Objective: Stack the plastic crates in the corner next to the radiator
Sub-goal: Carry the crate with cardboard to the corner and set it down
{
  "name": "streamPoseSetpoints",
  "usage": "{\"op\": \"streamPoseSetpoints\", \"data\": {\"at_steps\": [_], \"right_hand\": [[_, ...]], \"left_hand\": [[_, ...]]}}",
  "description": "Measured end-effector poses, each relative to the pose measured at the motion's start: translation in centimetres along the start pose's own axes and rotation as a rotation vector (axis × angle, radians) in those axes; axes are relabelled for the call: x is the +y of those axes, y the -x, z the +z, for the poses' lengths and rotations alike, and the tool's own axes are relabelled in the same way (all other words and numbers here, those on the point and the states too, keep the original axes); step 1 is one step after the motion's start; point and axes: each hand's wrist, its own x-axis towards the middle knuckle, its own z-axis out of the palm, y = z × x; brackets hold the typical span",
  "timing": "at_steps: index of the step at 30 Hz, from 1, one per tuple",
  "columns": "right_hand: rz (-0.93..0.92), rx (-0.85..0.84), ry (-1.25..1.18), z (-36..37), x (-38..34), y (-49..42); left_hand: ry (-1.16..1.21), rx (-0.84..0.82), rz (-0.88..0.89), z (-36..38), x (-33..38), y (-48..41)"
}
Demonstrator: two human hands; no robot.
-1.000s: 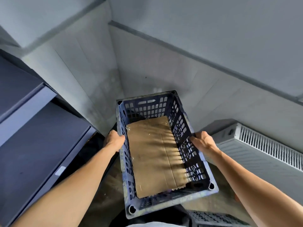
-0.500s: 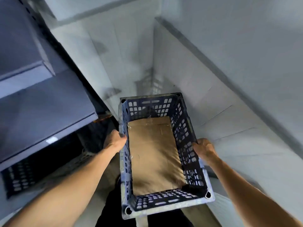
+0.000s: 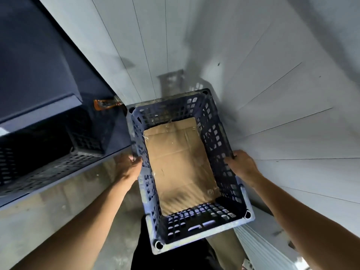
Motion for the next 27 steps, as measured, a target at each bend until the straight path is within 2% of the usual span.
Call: {"op": "streamPoseSetpoints", "data": {"at_steps": [15, 27], "right_hand": [[0.057, -0.020, 0.041, 9.6, 7.1, -14.8], [-0.025, -0.051, 0.014, 14.4, 7.3, -22.4]], "left_hand": [[0.120, -0.078, -0.129, 12.6, -8.0, -10.8], [0.158, -0.135, -0.278, 18.3, -8.9, -17.2]]}}
